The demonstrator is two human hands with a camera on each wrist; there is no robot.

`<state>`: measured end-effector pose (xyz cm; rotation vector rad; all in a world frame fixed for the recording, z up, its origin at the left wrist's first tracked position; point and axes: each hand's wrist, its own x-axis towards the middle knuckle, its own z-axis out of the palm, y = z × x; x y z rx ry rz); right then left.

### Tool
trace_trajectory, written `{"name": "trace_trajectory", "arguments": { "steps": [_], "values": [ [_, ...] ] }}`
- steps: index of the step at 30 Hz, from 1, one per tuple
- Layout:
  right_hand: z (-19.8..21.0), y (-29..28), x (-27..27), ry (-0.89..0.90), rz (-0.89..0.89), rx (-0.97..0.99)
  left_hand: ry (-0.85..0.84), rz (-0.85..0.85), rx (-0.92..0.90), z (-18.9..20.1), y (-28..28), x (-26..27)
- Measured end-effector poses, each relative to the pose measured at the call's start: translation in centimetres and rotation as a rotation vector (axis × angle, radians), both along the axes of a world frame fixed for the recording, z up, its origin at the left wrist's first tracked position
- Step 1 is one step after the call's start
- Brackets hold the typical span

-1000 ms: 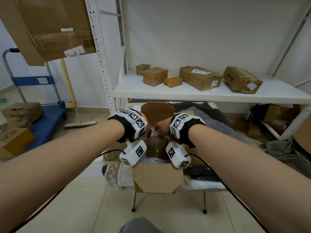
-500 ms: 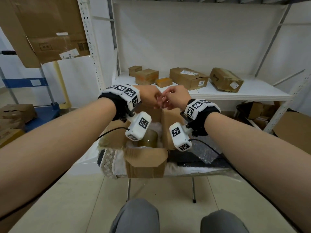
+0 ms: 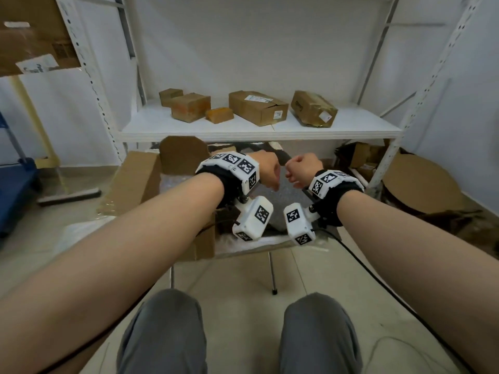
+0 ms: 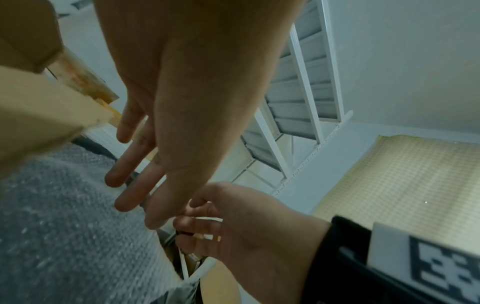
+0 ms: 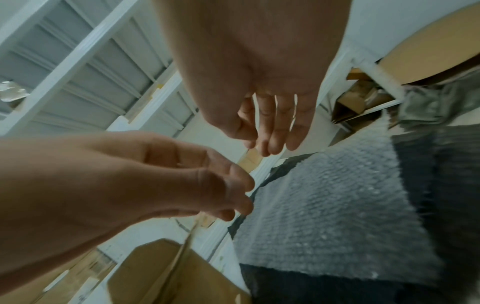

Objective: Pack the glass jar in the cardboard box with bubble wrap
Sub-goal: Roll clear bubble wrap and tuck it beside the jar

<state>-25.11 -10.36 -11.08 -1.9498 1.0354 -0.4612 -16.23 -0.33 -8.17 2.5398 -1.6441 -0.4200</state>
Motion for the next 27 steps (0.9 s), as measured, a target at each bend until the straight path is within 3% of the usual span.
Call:
{"name": "trace_trajectory", "arguments": {
  "steps": [10, 16, 17, 19, 23, 27],
  "values": [
    [-13.4, -11.3, 0.6, 0.307, -0.012, 0.194, 0.024, 0.023, 0.129, -6.4, -3.8, -3.4],
    [-14.6, -10.9, 0.6, 0.383, 0.021, 0.286, 0.015, 0.1, 0.12, -10.8, -5.1, -3.8],
    [-13.3, -9.4, -0.3, 0.366, 0.018, 0.3, 0.016, 0.114, 0.108, -11.6, -5.3, -3.8],
    [-14.5, -10.1, -0.2, 0.264, 0.021, 0.388, 0.001, 0.136, 0.091, -12.9, -5.4, -3.7],
    [-11.2, -6.1, -1.7, 0.097, -0.053, 0.49, -0.086, 0.15, 0.02, -14.5, -5.5, -3.6],
    [-10.8, -5.3, -1.7, -0.112, -0.109, 0.622, 0.036, 0.245, -0.149, -14.0, -5.3, -3.4]
  ]
}}
